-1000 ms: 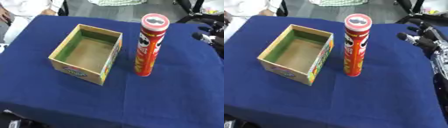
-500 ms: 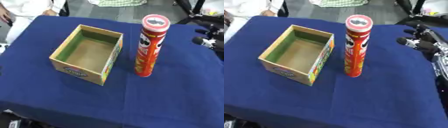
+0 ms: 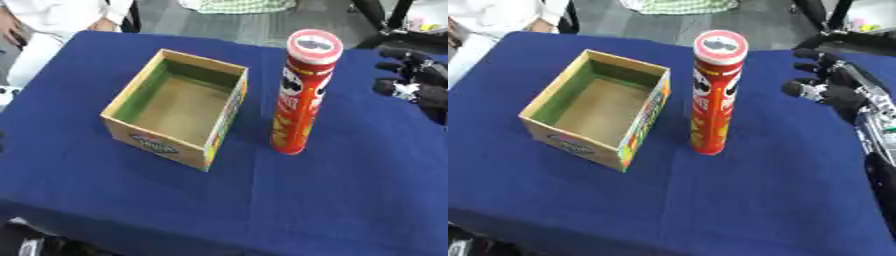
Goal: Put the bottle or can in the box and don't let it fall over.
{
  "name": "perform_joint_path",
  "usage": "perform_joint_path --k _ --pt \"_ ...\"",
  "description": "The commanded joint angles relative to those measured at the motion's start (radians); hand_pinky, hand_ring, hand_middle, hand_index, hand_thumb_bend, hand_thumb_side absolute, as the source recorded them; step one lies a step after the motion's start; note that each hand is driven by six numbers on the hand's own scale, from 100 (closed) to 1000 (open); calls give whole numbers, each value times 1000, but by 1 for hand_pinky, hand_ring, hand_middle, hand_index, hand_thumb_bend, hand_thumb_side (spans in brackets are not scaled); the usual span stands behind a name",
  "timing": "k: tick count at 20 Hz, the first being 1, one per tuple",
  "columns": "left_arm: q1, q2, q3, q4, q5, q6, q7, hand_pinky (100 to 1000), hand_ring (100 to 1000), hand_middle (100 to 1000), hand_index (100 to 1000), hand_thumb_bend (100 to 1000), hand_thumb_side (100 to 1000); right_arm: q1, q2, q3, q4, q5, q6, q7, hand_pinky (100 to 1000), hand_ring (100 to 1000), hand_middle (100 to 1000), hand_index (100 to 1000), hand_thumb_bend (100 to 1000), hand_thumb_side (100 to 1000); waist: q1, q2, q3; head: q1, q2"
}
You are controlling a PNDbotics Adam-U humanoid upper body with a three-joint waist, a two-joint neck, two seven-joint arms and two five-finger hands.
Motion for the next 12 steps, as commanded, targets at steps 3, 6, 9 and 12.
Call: perform_joint_path --k 3,6,9,12 --pt "-6 29 2 -12 2 -2 -5 967 913 913 917 111 736 -28 -12 22 -35 7 6 22 879 965 1000 845 872 264 0 -13 3 -1 -9" --pt "-6 29 2 -12 2 -2 -5 967 914 913 917 112 736 -32 -6 33 -34 5 9 38 880 967 1000 854 875 267 0 -13 4 0 -9" --pt "-7 29 1 -12 2 -2 -6 968 915 914 917 111 736 -34 0 42 -34 -1 11 53 880 971 1000 861 881 272 0 -13 4 1 -9" --pt "-7 29 1 -12 3 -2 -7 968 916 914 917 111 735 -37 6 54 -36 -5 12 70 882 973 1000 864 883 274 0 -13 5 1 -9"
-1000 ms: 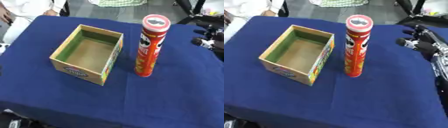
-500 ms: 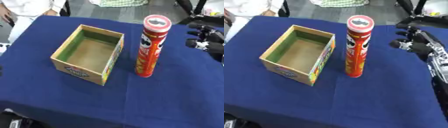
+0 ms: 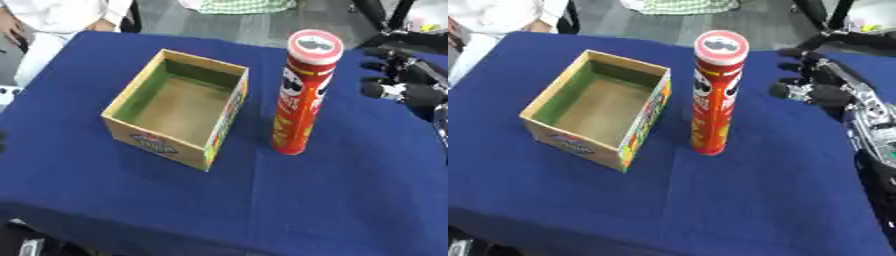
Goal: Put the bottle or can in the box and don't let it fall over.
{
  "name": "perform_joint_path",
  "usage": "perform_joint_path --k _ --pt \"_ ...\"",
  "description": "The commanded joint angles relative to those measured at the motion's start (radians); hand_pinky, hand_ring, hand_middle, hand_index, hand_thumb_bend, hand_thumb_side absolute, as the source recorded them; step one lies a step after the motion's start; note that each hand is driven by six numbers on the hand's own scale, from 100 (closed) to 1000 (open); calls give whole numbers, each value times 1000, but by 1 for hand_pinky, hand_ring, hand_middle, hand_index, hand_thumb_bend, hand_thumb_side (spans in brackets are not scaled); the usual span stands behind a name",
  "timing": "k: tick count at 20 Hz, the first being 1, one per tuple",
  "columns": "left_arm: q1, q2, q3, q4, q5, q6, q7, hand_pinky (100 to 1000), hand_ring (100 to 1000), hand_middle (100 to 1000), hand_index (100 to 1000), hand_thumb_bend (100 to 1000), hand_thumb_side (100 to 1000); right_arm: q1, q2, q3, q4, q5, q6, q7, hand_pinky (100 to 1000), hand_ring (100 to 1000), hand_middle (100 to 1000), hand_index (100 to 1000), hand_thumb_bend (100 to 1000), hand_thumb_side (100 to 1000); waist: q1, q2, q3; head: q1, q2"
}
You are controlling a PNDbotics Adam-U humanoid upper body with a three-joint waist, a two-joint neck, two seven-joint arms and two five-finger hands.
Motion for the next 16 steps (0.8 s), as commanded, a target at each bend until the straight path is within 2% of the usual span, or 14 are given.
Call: perform_joint_path --k 1,16 --pt "-7 29 3 -12 2 -1 -5 968 916 914 917 111 735 -21 -9 8 -23 -5 0 20 882 975 1000 866 884 275 0 -13 2 0 -9" --pt "-8 27 -1 -10 5 0 -9 968 920 915 917 111 736 -27 27 43 -23 1 6 61 887 988 1000 882 898 287 1 -12 4 1 -12"
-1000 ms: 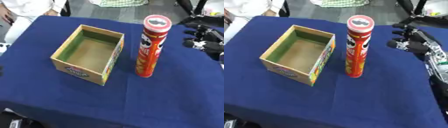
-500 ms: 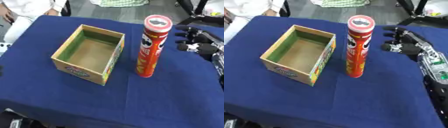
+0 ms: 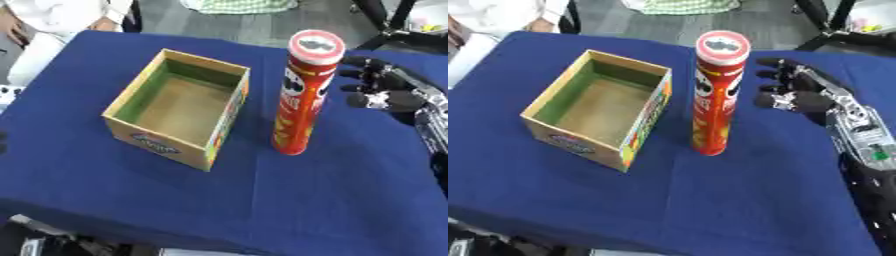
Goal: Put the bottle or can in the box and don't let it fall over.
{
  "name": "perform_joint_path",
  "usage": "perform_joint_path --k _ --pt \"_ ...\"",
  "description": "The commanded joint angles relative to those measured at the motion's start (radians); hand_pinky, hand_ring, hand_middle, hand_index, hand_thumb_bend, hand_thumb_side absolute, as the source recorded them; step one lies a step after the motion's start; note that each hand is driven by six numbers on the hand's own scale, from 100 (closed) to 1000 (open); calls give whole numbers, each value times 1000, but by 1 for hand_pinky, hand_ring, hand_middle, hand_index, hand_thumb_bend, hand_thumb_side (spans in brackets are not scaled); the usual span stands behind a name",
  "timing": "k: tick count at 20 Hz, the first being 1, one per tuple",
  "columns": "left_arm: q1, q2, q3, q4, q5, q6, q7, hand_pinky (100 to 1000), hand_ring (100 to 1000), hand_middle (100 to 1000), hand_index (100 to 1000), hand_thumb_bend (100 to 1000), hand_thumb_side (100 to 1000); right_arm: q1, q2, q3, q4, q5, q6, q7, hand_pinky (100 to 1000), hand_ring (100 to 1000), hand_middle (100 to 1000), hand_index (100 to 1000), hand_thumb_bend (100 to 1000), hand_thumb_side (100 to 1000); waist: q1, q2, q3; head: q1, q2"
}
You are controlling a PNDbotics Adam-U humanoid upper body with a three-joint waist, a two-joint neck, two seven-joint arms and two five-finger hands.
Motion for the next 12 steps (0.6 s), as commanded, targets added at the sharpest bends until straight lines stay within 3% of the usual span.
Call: perform_joint_path --k 1,12 --pt "-8 27 0 -11 4 -2 -3 968 920 915 917 111 736 -21 -1 4 -23 3 4 6 887 988 1000 882 898 287 1 -12 2 1 -12" --pt "-9 23 -3 -10 7 -1 -6 968 923 915 917 114 738 -28 47 24 -28 28 17 2 889 998 1000 887 908 295 0 -10 9 5 -14"
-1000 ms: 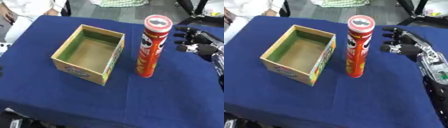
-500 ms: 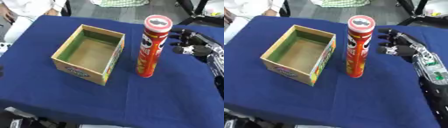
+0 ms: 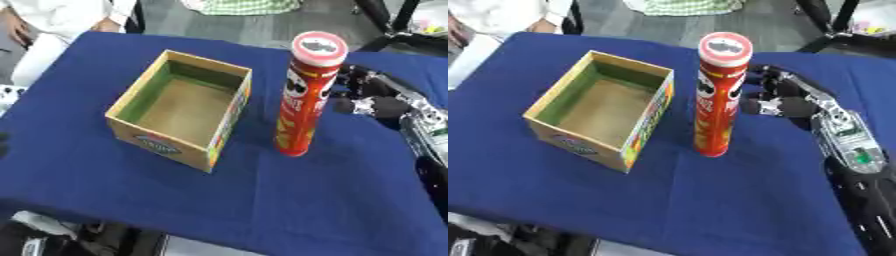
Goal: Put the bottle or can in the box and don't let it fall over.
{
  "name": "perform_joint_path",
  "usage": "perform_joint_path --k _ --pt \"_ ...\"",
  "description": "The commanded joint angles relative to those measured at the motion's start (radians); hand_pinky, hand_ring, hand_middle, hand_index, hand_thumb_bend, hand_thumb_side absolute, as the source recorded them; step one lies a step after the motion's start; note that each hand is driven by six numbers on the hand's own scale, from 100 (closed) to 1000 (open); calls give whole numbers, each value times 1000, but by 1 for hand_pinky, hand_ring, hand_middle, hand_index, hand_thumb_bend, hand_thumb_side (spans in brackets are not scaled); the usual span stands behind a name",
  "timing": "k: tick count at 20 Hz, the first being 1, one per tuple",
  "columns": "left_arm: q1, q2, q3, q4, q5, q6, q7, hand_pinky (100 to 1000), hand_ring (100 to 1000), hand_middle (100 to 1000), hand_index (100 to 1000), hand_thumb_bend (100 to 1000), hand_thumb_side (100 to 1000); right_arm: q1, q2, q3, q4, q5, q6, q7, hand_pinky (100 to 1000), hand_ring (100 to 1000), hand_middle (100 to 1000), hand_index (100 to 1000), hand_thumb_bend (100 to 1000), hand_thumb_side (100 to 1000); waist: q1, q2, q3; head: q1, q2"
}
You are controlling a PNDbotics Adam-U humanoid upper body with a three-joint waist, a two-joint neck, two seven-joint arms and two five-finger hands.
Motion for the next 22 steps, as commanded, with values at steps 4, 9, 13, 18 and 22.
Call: perform_joint_path --k 4,9,13,18,22 --pt "-9 23 2 -10 4 -1 -6 968 923 915 917 114 739 -26 5 1 -28 38 3 -7 890 1000 1000 888 912 299 0 -9 3 3 -7" --pt "-9 21 1 -10 5 -1 -6 968 924 915 917 115 740 -31 20 3 -27 54 4 -8 890 1000 1000 889 917 303 0 -8 5 2 -10" --pt "-10 21 0 -10 5 -1 -7 968 925 915 917 114 739 -31 36 6 -30 58 5 -6 890 1000 1000 890 921 306 0 -6 7 0 -11" --pt "-11 20 -1 -10 7 0 -8 968 925 915 917 115 740 -31 55 11 -37 59 7 -3 889 1000 1000 888 922 307 -1 -4 9 1 -12" --pt "-11 19 -1 -10 7 0 -8 968 925 915 918 116 740 -31 66 13 -39 68 13 -11 889 1000 1000 886 921 306 -1 -4 10 1 -16"
